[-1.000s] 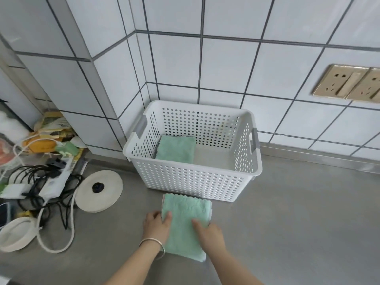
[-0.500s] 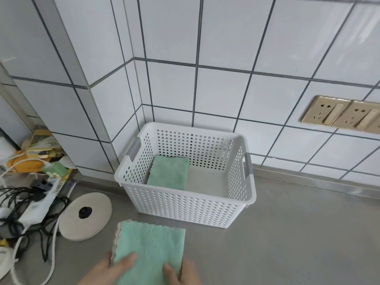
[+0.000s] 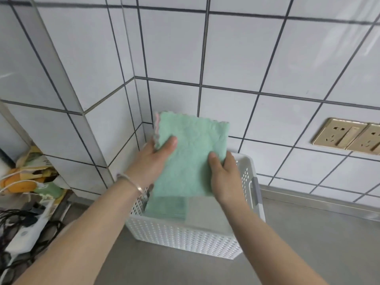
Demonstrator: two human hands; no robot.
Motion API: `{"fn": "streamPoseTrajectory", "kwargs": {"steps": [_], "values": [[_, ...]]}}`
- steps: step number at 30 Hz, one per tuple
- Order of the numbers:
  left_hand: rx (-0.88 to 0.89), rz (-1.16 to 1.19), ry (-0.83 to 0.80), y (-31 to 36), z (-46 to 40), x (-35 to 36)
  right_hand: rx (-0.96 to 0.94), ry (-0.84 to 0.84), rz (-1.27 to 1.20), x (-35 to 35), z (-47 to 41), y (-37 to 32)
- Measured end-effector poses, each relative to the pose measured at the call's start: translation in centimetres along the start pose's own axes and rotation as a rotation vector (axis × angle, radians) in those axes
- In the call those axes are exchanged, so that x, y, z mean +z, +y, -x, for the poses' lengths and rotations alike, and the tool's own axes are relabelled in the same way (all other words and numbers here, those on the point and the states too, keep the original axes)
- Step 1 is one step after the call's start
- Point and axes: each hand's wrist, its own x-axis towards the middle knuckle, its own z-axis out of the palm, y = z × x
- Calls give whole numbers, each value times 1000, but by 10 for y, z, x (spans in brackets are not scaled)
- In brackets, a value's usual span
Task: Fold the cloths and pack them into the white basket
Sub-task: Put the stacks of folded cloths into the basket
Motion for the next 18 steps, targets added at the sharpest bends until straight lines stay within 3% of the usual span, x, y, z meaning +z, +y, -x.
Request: {"fn": "streamPoseTrajectory", "kwargs": {"steps": [3,6,9,13,18], "values": [[-34,-338,-78,-23,-42,35,214,32,47,-9,-33,29],[-215,-409,-215,-56,-69,62,462,19,57,-16,-59,65],[-412,-540,-304,-101,-98,78,629,-96,315,-16,-85,96],[-621,-559,-452,-145,-123,88,664,-285,624,-7,-105,127],[-623,-694,-539,-166,-133,108,724,-383,828,-2,-110,149]]}}
